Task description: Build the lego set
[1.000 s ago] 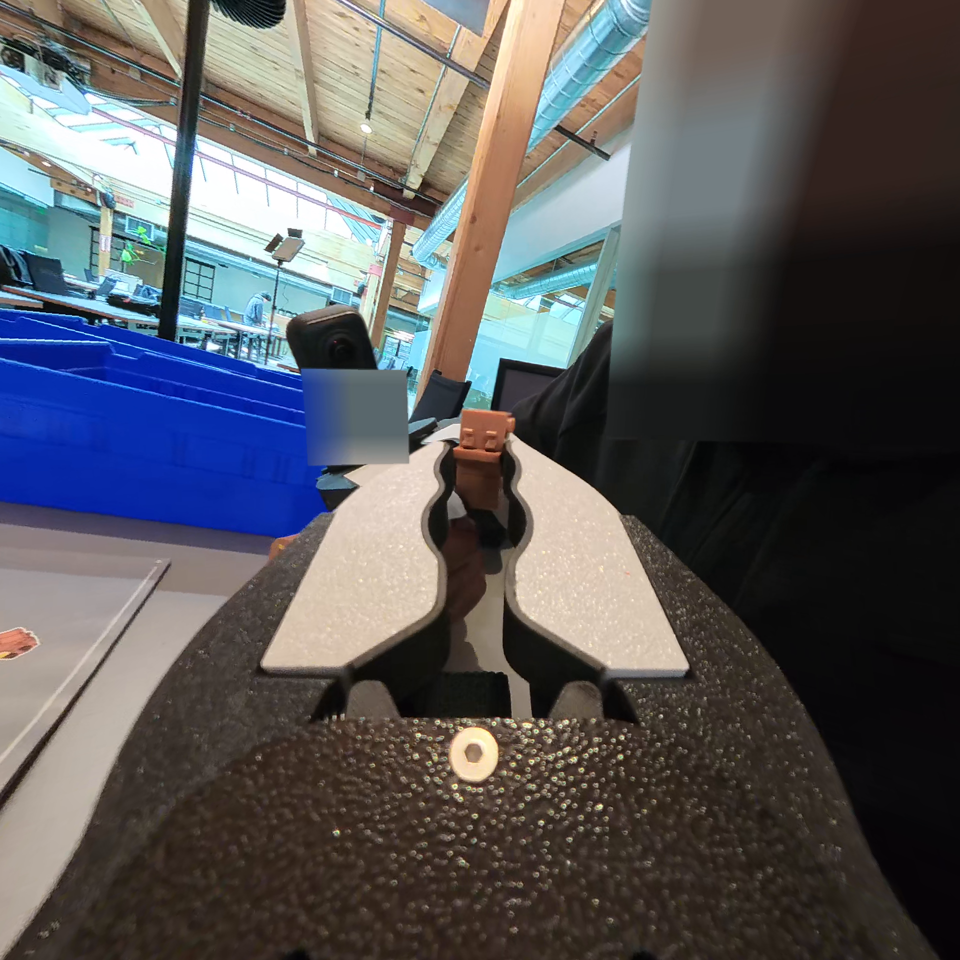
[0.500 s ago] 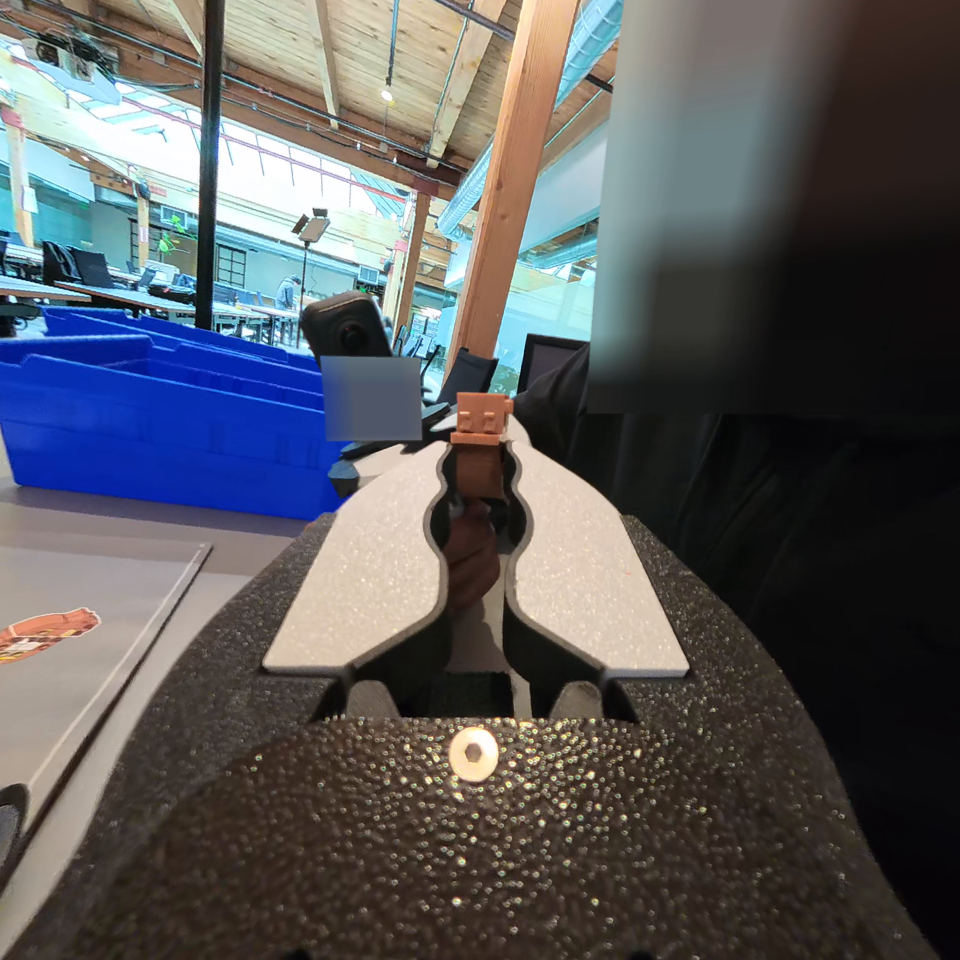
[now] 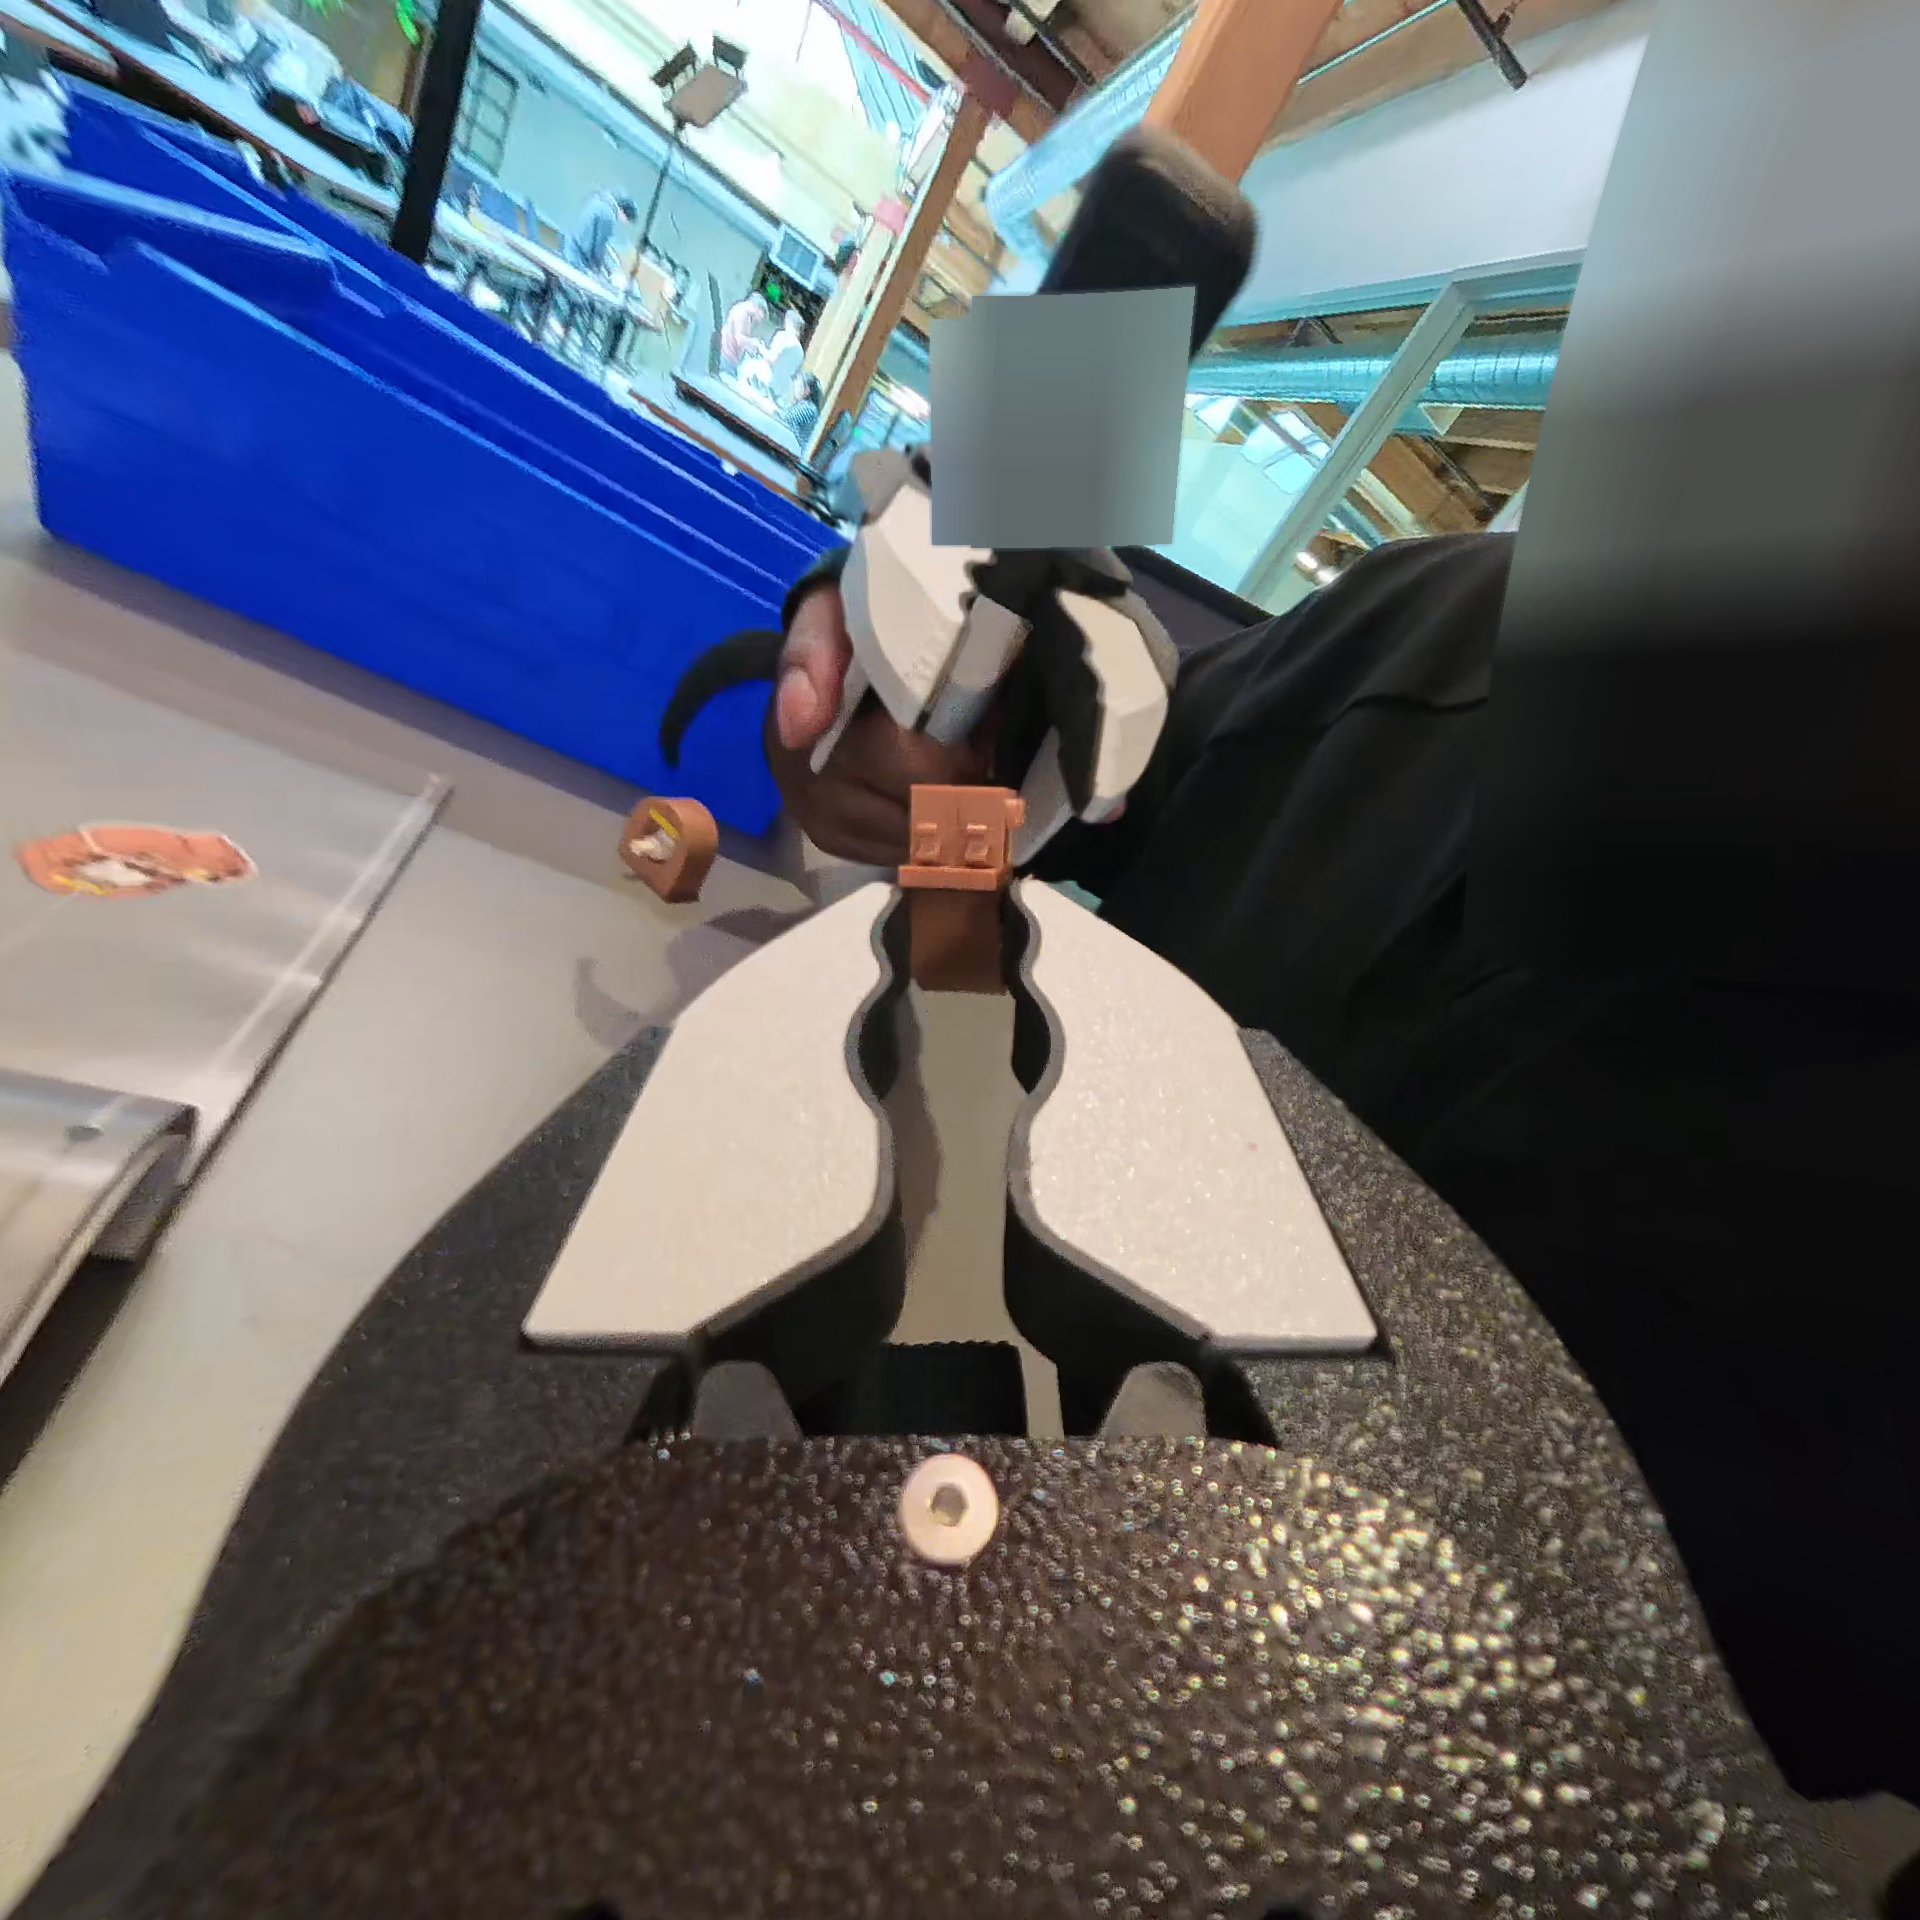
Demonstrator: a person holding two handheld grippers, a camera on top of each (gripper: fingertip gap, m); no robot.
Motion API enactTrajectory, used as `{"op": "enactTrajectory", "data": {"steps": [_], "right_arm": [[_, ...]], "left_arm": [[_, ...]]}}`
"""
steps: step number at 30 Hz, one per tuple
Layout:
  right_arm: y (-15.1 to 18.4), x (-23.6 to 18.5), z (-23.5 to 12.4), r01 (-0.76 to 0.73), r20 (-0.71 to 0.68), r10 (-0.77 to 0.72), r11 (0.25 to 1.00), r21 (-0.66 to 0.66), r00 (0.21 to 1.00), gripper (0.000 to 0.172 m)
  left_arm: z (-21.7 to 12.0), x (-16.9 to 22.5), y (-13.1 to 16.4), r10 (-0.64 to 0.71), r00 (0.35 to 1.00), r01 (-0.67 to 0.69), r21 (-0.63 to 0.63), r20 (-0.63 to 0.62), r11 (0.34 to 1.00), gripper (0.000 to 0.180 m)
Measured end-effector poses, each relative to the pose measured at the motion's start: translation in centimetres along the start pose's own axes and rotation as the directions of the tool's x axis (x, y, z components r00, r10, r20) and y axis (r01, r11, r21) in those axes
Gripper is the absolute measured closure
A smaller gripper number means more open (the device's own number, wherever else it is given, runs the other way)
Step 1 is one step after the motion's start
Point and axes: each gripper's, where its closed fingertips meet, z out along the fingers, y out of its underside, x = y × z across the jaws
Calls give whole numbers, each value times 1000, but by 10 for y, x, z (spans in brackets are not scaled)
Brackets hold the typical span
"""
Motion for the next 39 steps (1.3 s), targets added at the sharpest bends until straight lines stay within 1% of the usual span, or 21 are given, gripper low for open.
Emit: {"op": "enactTrajectory", "data": {"steps": [1, 4, 9, 12, 16, 18, 21, 26, 30, 32, 34, 36, 39], "right_arm": [[3, -1, 1, 62, -16, -62, 998, -32, 998, 139], [14, -3, 6, 217, -34, -224, 967, -130, 974, 138], [35, -13, 12, 410, 6, -420, 882, -234, 907, 137], [38, -16, 14, 474, 20, -483, 849, -234, 875, 137], [45, -23, 15, 535, 63, -537, 811, -234, 841, 146], [48, -23, 16, 549, 63, -551, 801, -238, 832, 146], [46, -17, 17, 512, 27, -521, 826, -235, 853, 148], [42, -9, 18, 352, -28, -362, 919, -177, 932, 149], [39, -3, 18, 265, -68, -276, 954, -143, 959, 149], [38, 0, 18, 221, -92, -234, 966, -133, 968, 149], [38, 4, 18, 165, -120, -180, 978, -127, 976, 149], [38, 8, 17, 123, -149, -141, 984, -125, 979, 150], [38, 12, 16, 87, -176, -107, 989, -121, 979, 151]], "left_arm": [[0, 1, 3, -30, 999, 29, -15, -15, 999, 164], [1, 1, 13, -70, 997, 68, -74, -22, 995, 164], [5, 6, 27, -93, 995, 85, -165, -40, 983, 164], [6, 8, 35, -96, 995, 86, -215, -38, 973, 164], [7, 7, 42, -110, 994, 98, -254, -30, 962, 164], [7, 6, 45, -106, 994, 96, -269, -23, 958, 164], [5, 3, 41, -99, 995, 94, -246, -5, 965, 164], [4, -2, 32, -61, 998, 64, -197, 23, 978, 160], [3, -5, 24, -16, 999, 22, -151, 40, 988, 157], [2, -8, 19, 30, 998, -23, -122, 59, 992, 156], [1, -10, 12, 113, 989, -105, -88, 91, 991, 152], [0, -10, 5, 198, 973, -191, -65, 123, 979, 151], [0, -6, -3, 275, 951, -272, -41, 144, 961, 150]]}}
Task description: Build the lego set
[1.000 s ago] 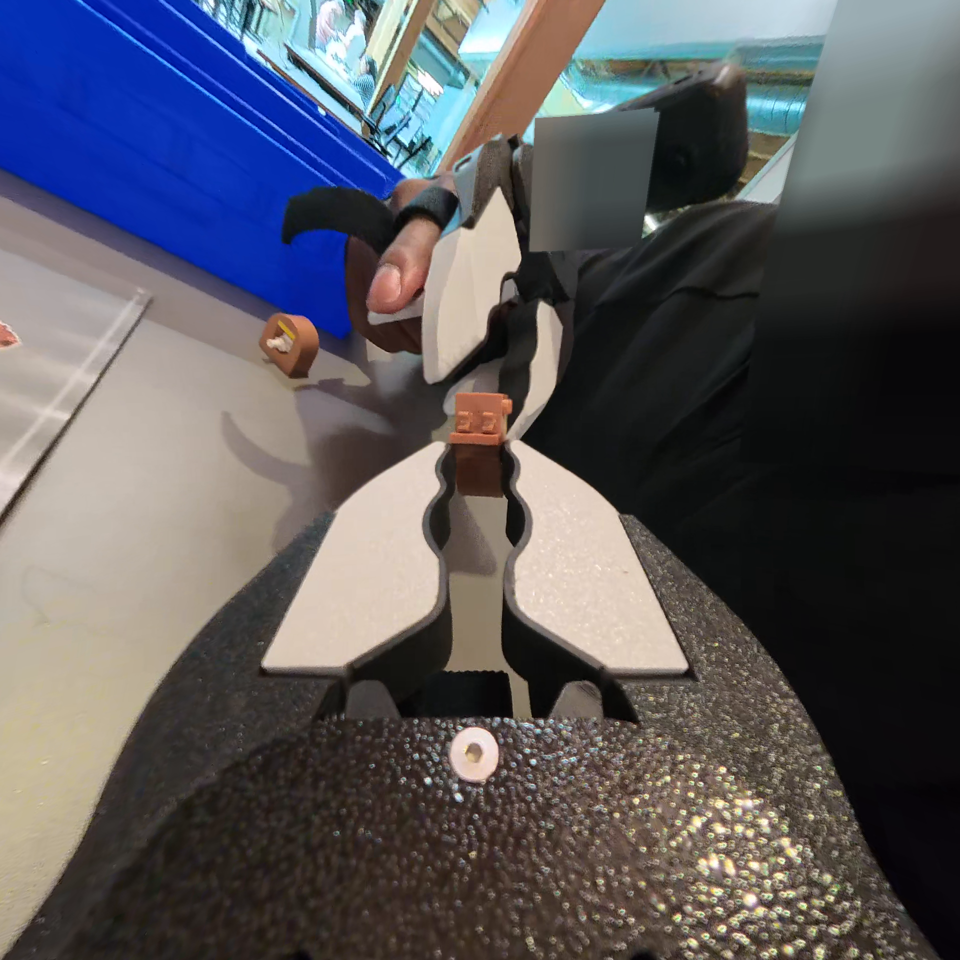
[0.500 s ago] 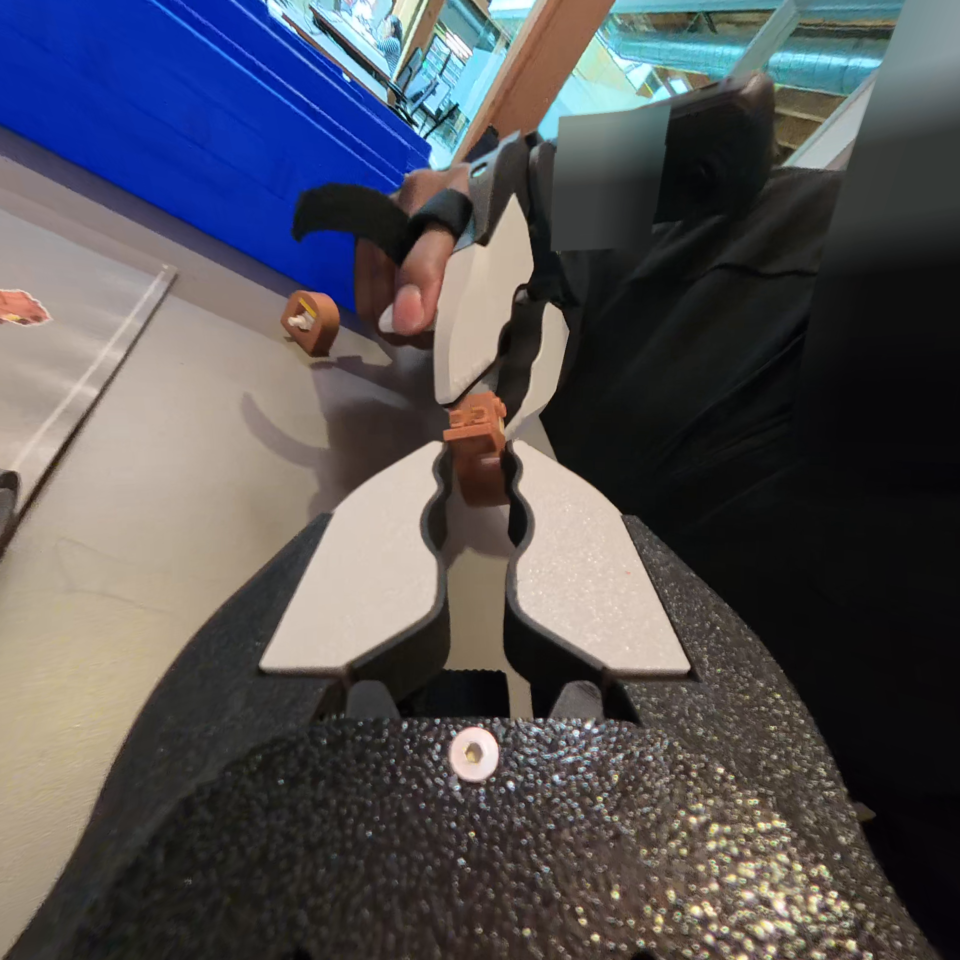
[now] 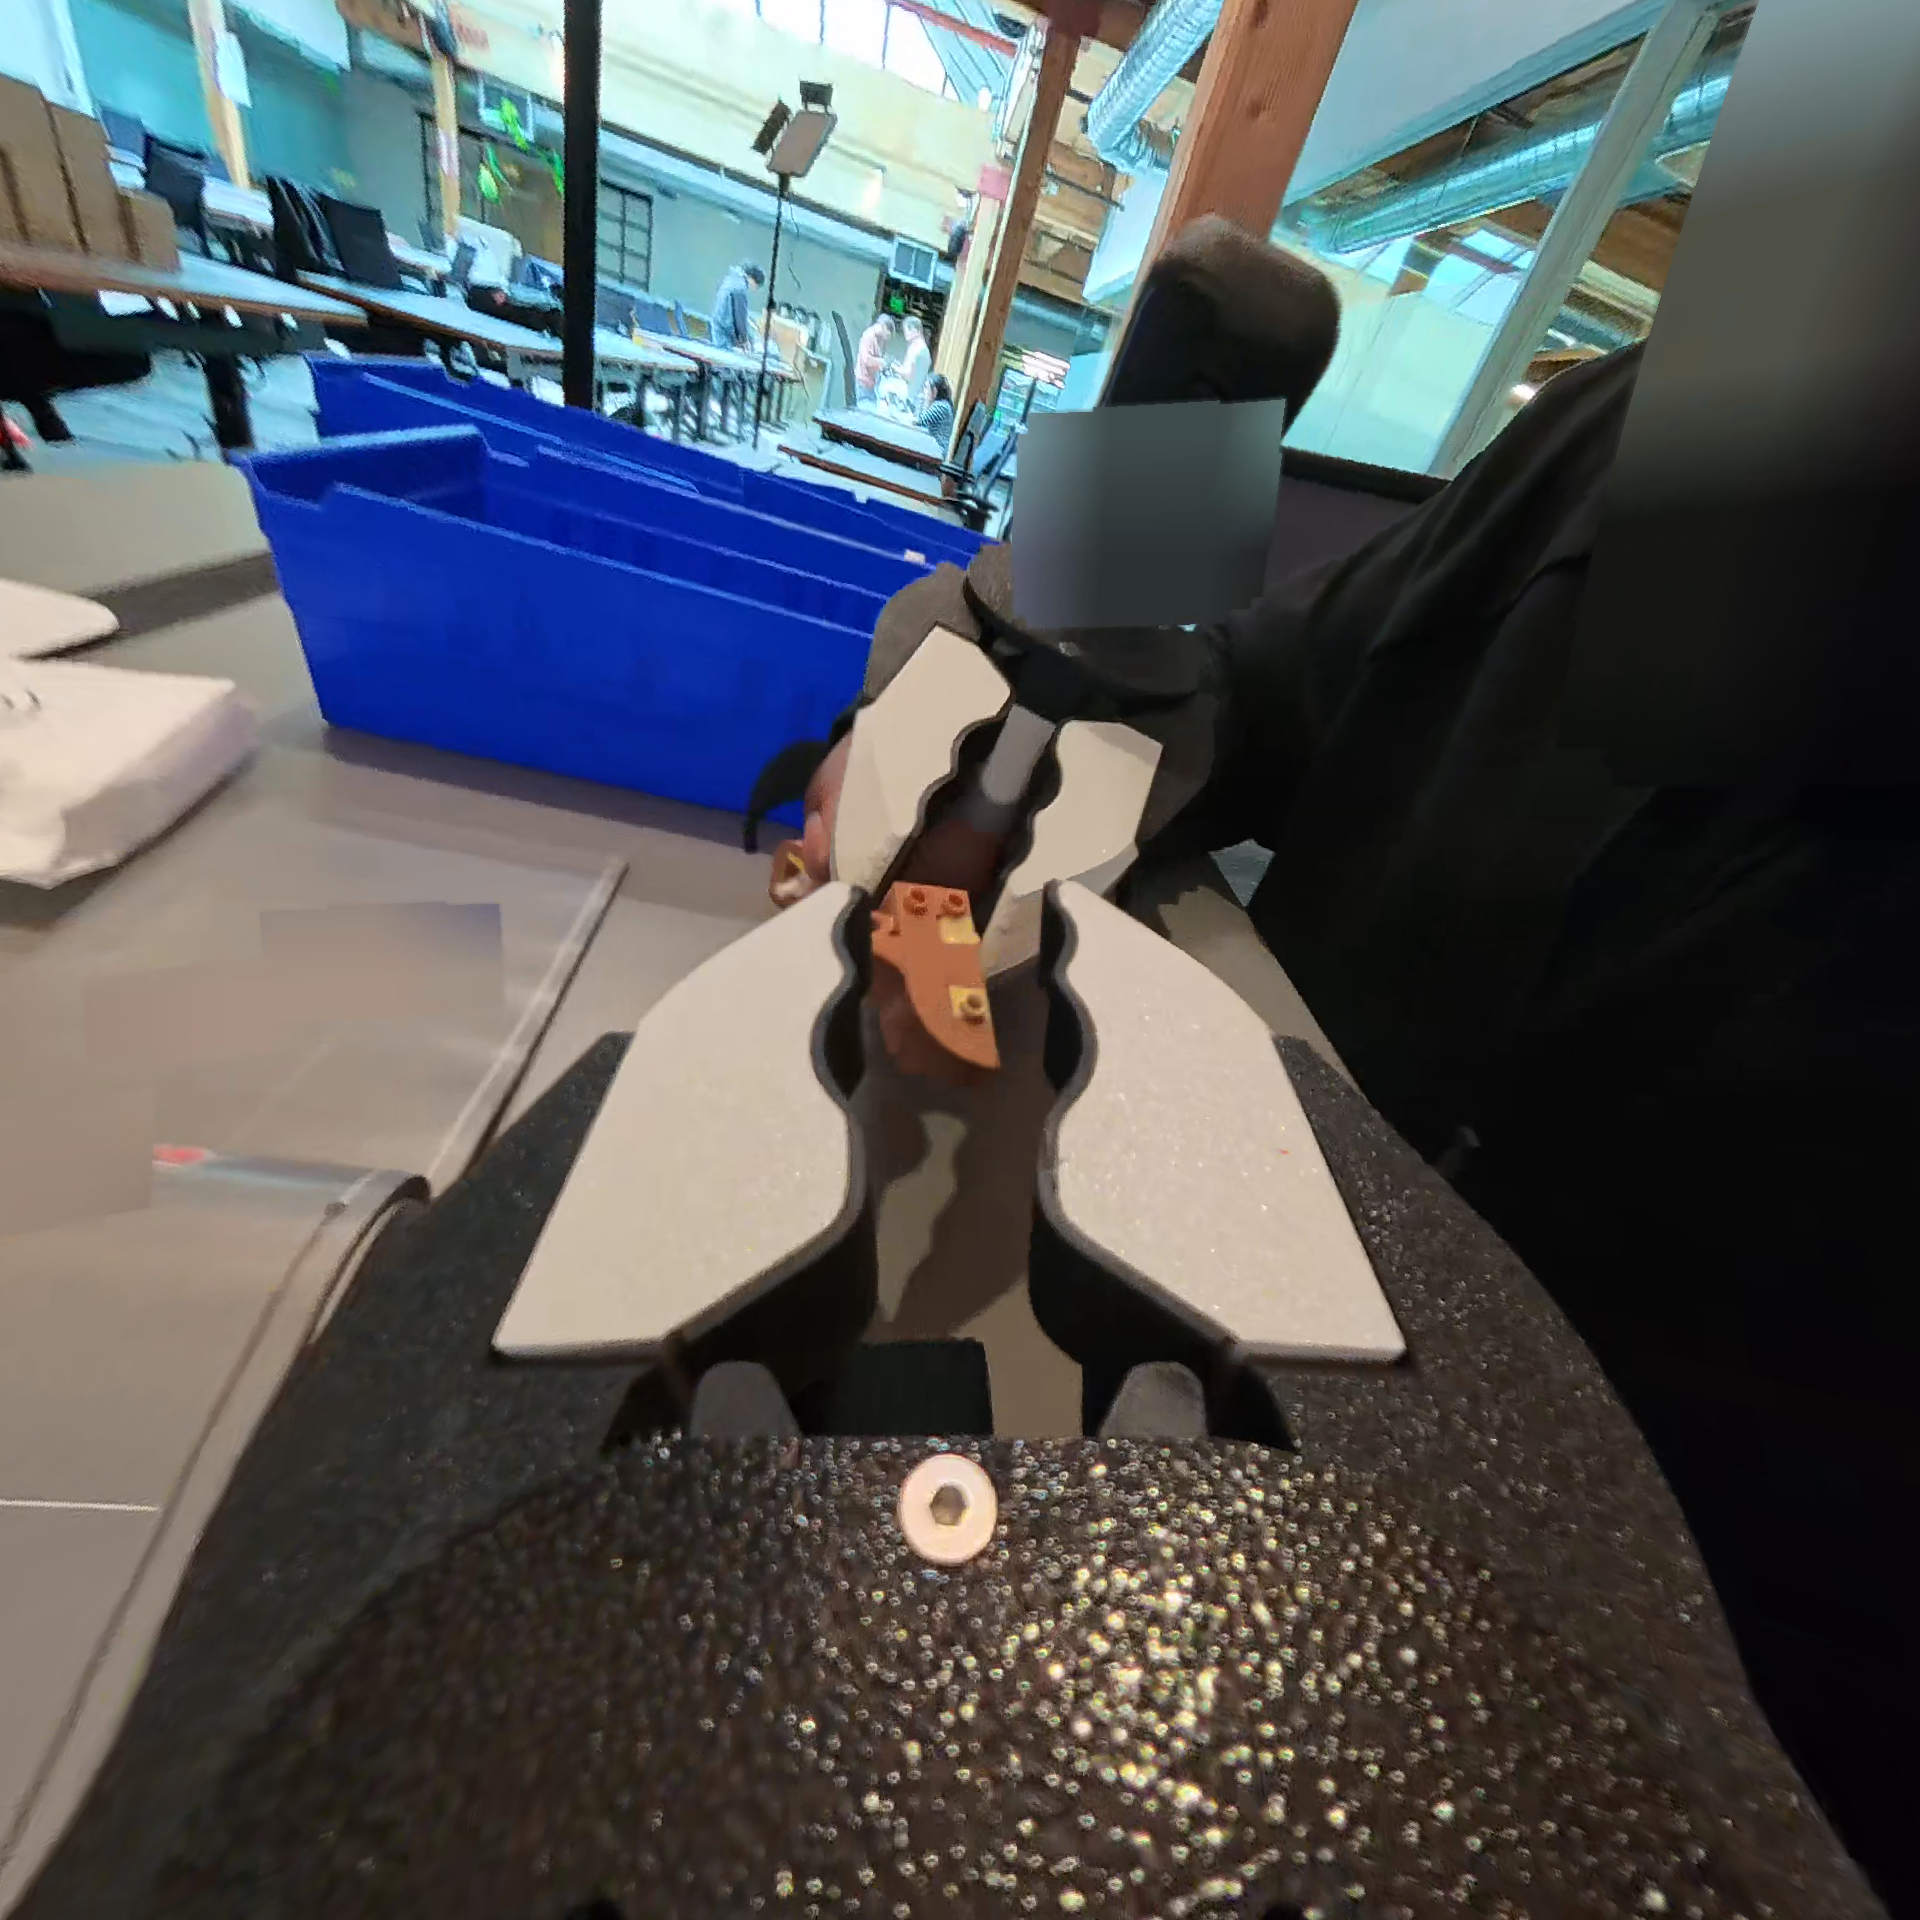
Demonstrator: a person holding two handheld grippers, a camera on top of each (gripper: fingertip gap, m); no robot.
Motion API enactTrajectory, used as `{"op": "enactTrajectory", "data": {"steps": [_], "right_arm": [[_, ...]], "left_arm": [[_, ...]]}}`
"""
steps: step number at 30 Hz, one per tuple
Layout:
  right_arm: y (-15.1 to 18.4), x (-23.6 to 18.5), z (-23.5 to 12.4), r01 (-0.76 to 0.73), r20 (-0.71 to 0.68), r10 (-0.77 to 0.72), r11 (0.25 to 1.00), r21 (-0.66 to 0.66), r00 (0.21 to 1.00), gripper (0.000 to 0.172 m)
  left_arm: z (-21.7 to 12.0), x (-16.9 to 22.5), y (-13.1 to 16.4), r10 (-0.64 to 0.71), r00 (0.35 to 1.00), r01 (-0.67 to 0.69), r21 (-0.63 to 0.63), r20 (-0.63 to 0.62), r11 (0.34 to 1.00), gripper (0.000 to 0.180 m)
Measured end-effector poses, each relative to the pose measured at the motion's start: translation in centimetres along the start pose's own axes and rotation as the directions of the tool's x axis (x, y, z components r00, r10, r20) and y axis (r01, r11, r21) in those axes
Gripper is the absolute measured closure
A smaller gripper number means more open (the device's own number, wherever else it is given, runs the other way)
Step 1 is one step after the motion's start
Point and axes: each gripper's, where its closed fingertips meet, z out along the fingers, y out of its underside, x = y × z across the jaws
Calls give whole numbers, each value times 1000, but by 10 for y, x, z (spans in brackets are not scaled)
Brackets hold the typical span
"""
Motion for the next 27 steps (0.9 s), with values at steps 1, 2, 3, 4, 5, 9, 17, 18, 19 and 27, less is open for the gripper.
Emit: {"op": "enactTrajectory", "data": {"steps": [1, 2, 3, 4, 5, 9, 17, 18, 19, 27], "right_arm": [[0, 1, 0, -5, -7, 5, 1000, 3, 1000, 151], [-1, 1, 0, -3, -10, 3, 1000, 8, 1000, 151], [-2, 2, -1, 6, -19, -6, 1000, 13, 1000, 151], [-2, 4, -1, 21, -33, -21, 1000, 15, 999, 151], [-3, 5, -2, 35, -44, -34, 999, 17, 998, 151], [-5, 10, -3, 44, -80, -42, 999, 28, 996, 151], [-17, 15, -10, 43, -112, -33, 995, 88, 993, 152], [-18, 15, -11, 43, -113, -32, 995, 92, 993, 152], [-19, 15, -11, 43, -115, -31, 994, 96, 993, 152], [-26, 11, -13, 51, -111, -37, 990, 134, 993, 152]], "left_arm": [[0, 0, -3, 26, 1000, -26, 13, 13, 1000, 150], [0, -1, -5, 46, 999, -47, 24, 27, 999, 150], [-1, -2, -6, 58, 998, -59, 28, 40, 998, 150], [-1, -4, -7, 64, 996, -66, 28, 55, 997, 149], [-2, -7, -7, 67, 995, -69, 25, 73, 997, 149], [0, -10, -1, 86, 992, -86, -6, 90, 996, 148], [5, -9, -1, 265, 954, -264, -27, 140, 964, 148], [5, -10, -3, 281, 948, -281, -23, 149, 959, 150], [5, -10, -4, 296, 942, -296, -20, 156, 955, 151], [13, -10, -1, 358, 916, -359, -32, 178, 933, 152]]}}
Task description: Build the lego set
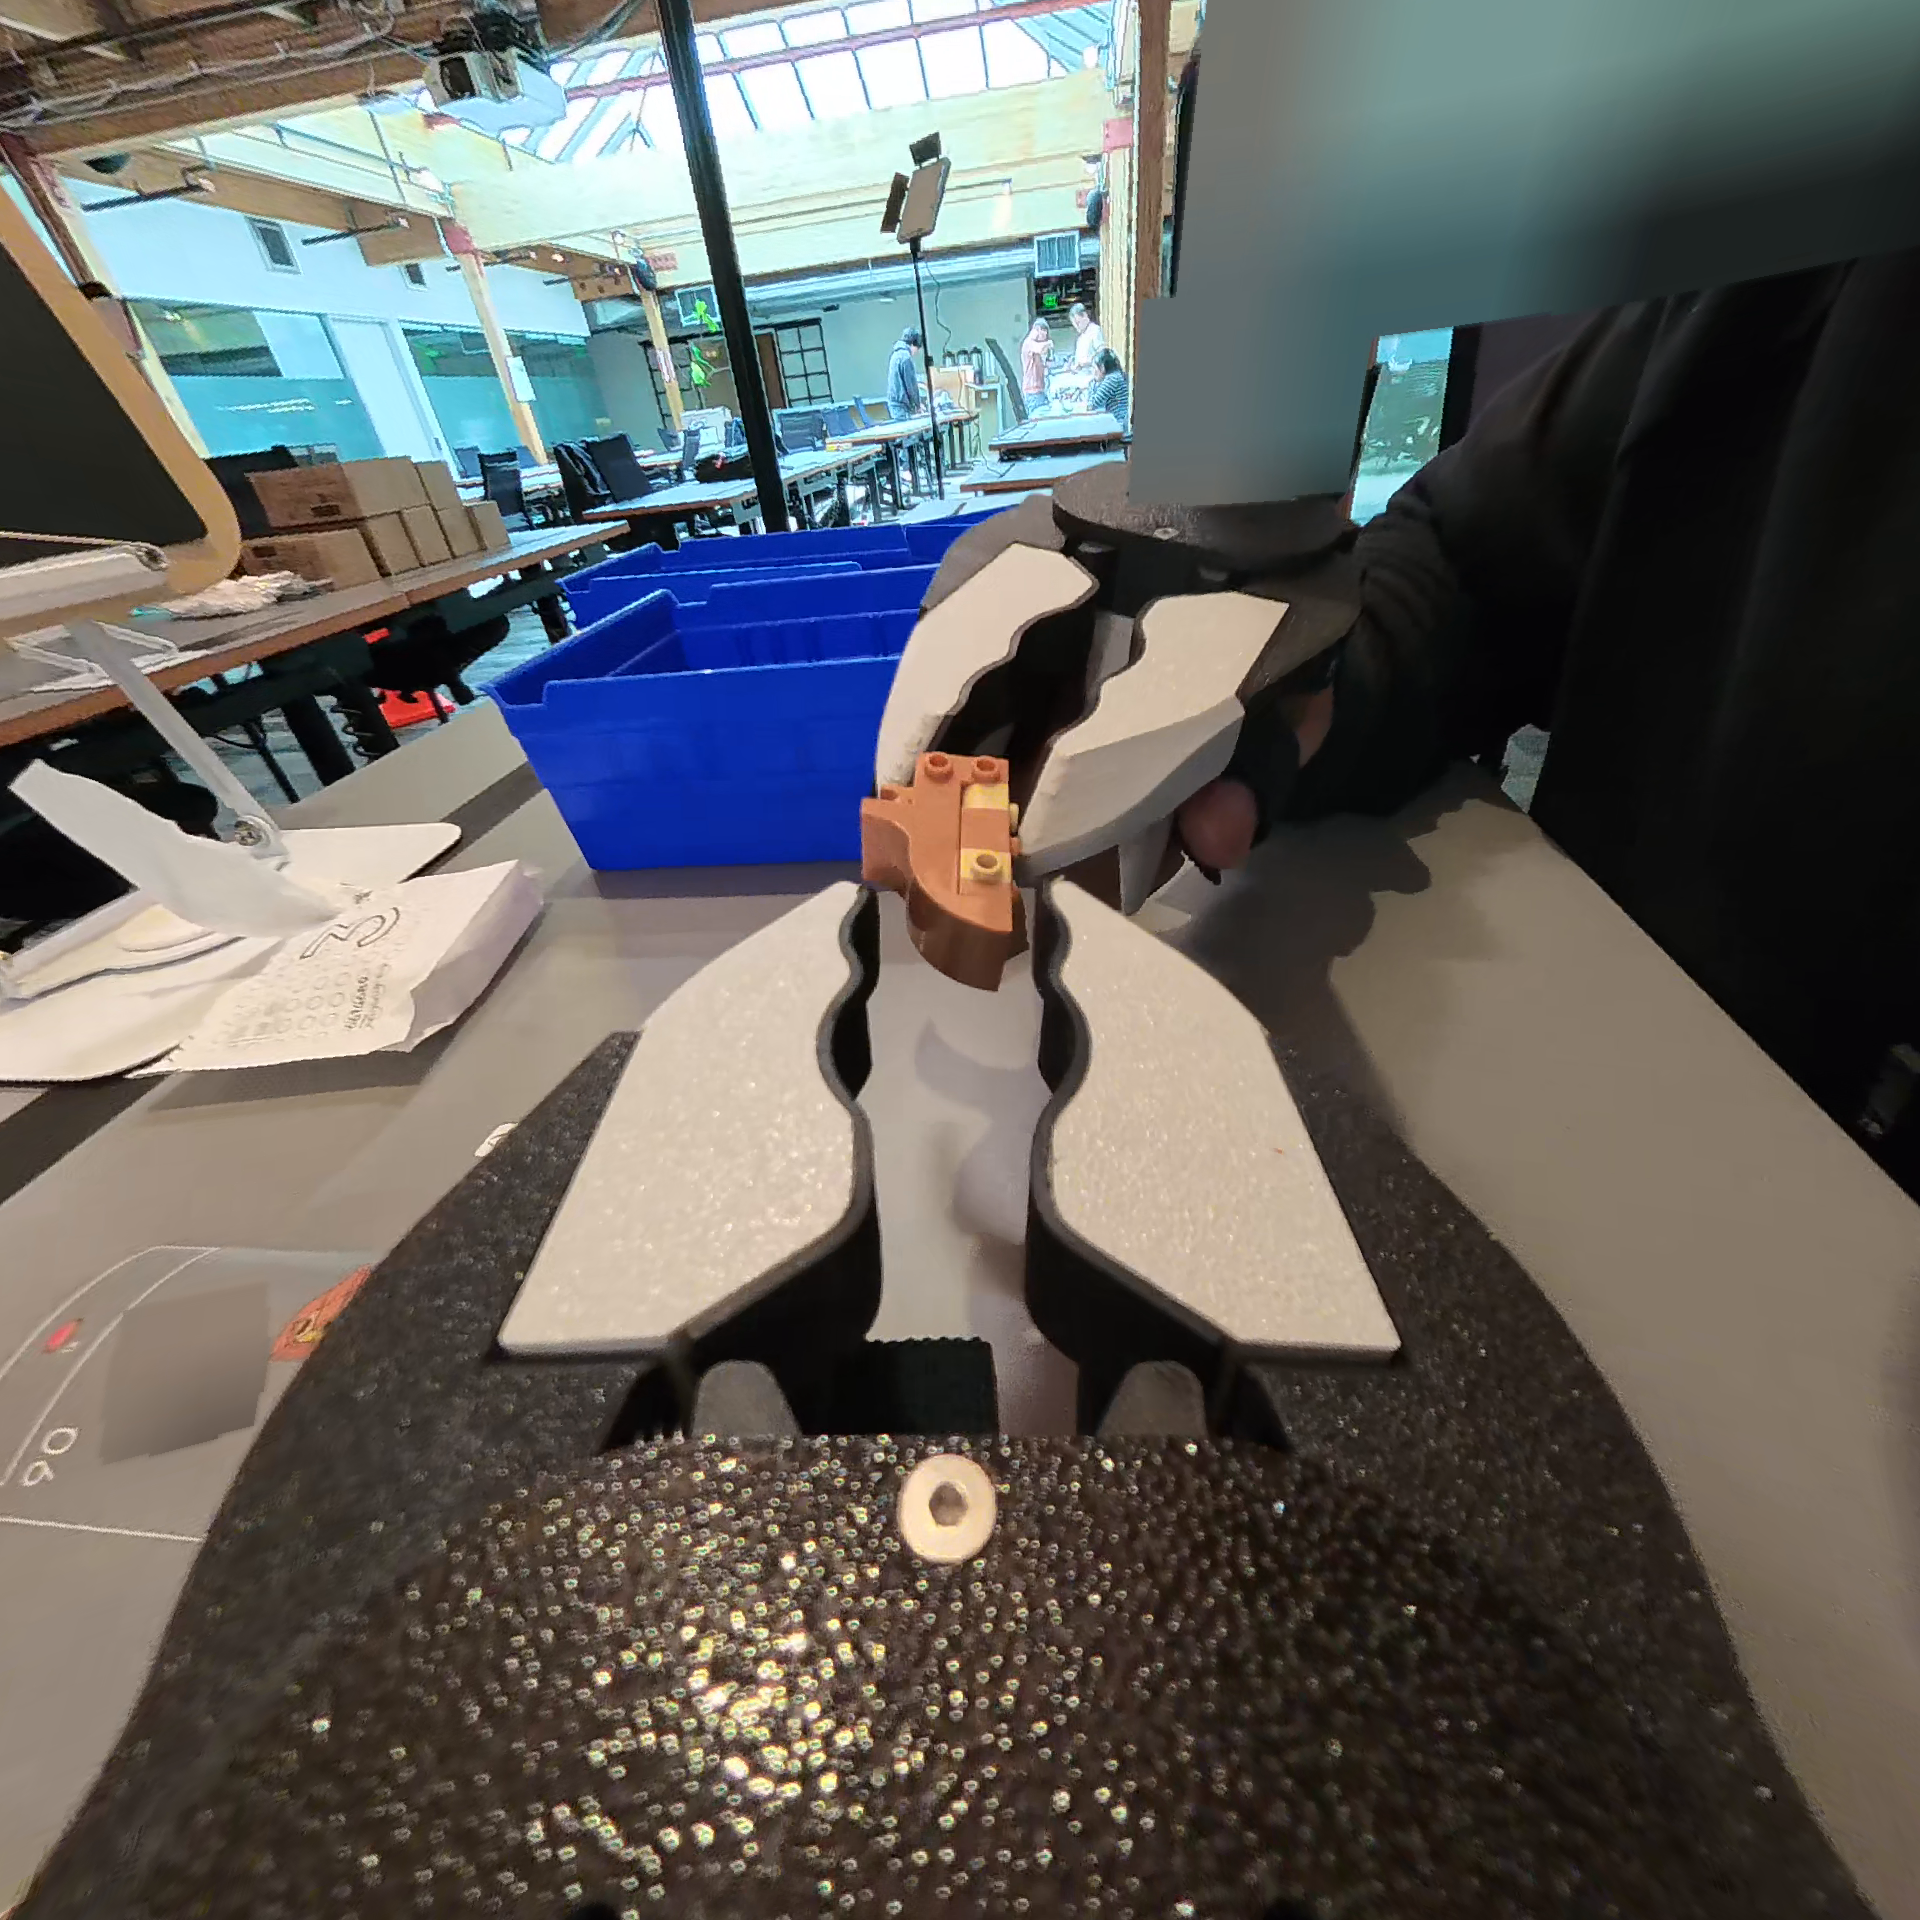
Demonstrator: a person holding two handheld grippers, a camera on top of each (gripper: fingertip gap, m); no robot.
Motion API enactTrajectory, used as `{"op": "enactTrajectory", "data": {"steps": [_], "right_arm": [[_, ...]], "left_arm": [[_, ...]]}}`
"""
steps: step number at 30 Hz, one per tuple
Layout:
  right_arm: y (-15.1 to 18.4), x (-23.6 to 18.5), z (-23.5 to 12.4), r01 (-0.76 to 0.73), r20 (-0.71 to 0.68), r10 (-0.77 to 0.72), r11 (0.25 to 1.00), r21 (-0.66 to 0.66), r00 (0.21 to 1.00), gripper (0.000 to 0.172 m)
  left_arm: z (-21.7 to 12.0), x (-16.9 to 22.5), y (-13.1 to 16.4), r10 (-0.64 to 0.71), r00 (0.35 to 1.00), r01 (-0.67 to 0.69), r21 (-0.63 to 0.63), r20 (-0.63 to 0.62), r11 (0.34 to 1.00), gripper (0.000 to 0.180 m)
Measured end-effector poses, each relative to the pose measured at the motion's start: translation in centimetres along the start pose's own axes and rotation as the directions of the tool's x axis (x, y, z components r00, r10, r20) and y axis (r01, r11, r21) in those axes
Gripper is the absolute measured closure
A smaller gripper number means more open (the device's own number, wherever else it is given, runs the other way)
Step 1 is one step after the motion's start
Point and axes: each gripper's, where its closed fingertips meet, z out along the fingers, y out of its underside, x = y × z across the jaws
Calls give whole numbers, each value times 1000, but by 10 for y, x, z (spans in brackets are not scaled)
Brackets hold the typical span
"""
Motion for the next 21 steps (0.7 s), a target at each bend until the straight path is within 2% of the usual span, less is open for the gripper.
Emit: {"op": "enactTrajectory", "data": {"steps": [13, 21], "right_arm": [[-2, 2, -1, 16, -13, -16, 1000, 6, 1000, 152], [-2, -1, -1, 12, -8, -12, 1000, 10, 1000, 154]], "left_arm": [[-3, -3, -11, -15, 1000, 14, 83, 11, 996, 157], [-3, -1, -9, -12, 1000, 12, 71, -5, 997, 161]]}}
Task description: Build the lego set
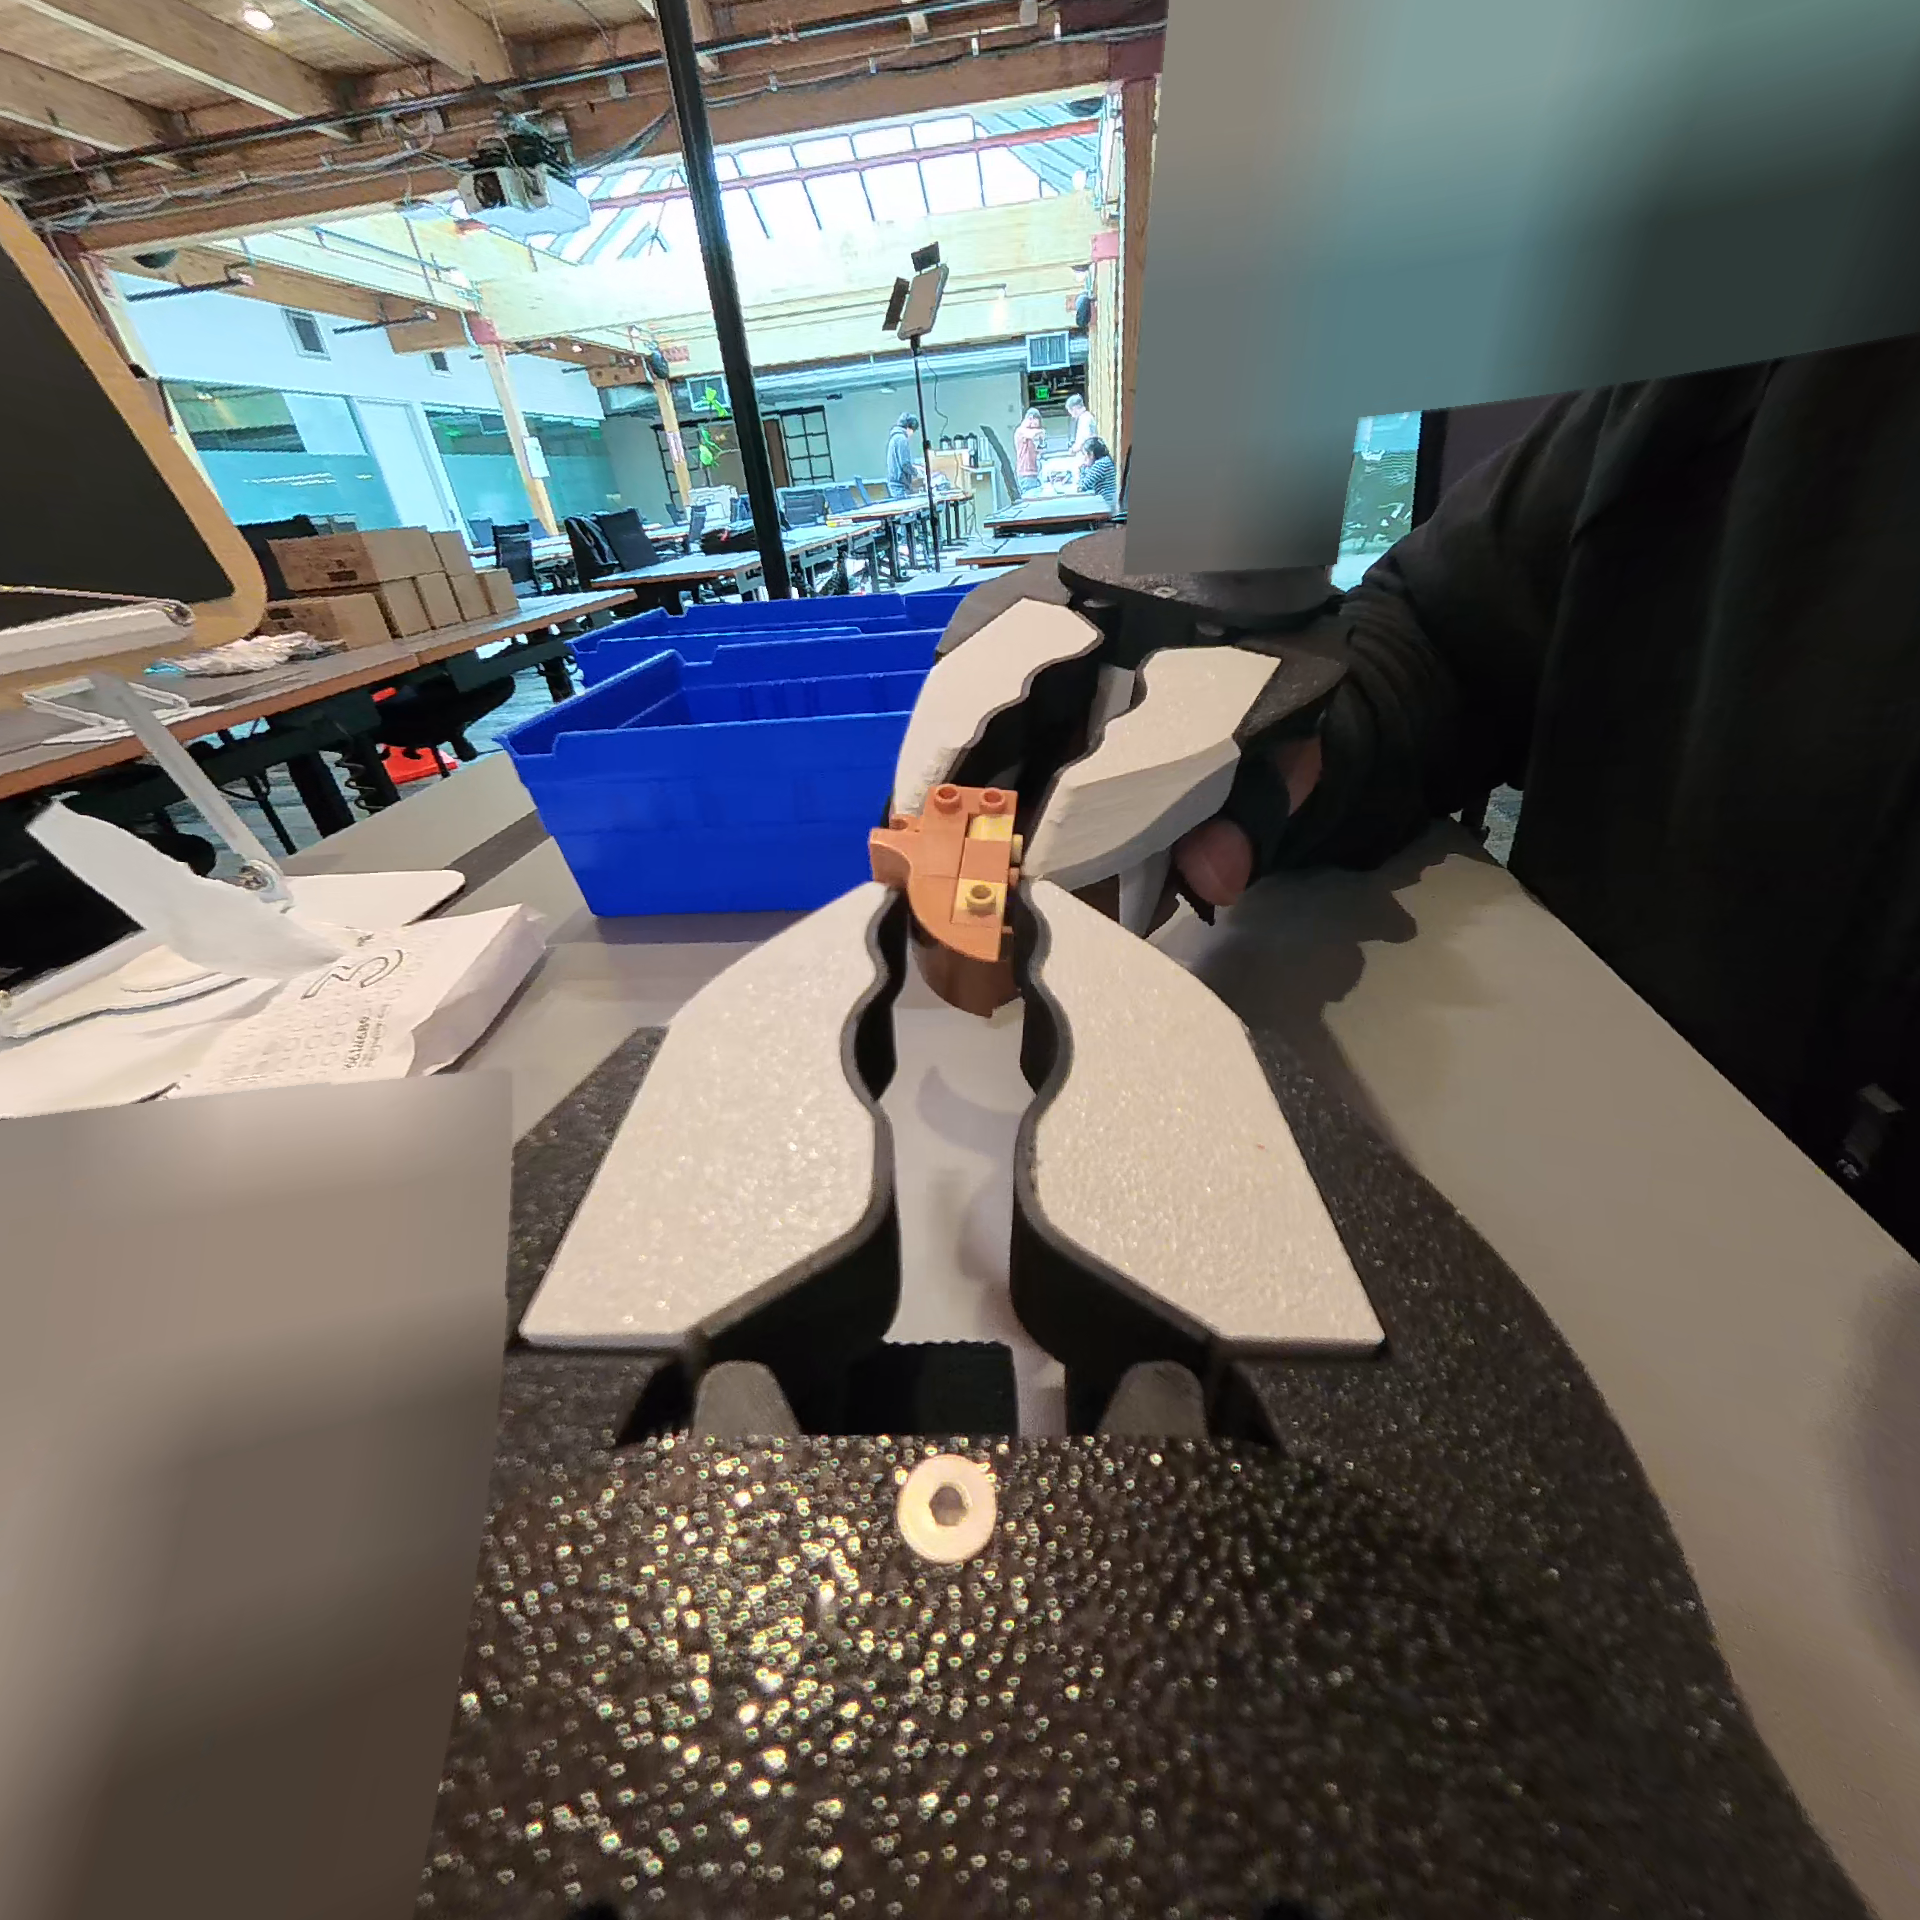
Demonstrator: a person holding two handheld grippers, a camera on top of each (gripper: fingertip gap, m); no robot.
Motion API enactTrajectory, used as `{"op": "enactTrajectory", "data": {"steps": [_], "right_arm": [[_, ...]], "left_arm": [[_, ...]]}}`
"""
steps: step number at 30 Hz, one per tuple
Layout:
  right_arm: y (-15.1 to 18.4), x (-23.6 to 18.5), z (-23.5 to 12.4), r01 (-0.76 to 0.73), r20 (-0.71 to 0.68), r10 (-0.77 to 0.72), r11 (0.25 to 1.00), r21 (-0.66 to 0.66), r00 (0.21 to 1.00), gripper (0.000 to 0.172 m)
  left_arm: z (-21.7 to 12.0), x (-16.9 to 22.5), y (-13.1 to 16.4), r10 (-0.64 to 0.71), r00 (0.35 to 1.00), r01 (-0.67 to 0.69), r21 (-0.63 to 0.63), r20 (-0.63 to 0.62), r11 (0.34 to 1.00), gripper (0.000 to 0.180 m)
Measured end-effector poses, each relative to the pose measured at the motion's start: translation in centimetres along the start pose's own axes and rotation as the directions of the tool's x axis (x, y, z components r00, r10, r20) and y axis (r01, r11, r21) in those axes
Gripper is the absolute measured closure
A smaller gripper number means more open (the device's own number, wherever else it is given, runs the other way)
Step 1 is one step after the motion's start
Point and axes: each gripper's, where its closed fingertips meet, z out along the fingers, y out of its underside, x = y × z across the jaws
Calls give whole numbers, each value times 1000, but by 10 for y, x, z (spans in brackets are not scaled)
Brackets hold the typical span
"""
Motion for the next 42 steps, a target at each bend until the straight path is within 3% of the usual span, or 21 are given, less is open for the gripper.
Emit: {"op": "enactTrajectory", "data": {"steps": [10, 20, 30, 42], "right_arm": [[4, -8, 2, -43, 49, 45, 999, -28, 998, 149], [54, -40, 36, 3, 146, 47, 945, -327, 988, 146], [85, -45, 71, -62, 40, 97, 851, -522, 995, 151], [102, -42, 89, -64, 87, 134, 829, -556, 987, 145]], "left_arm": [[-24, -16, -13, -51, 999, 51, 34, 14, 998, 162], [-48, -28, -16, -77, 997, 77, 70, 6, 995, 162], [-55, -28, -32, -48, 999, 45, 169, 15, 985, 162], [-62, -24, -54, -9, 1000, 3, 246, 22, 969, 162]]}}
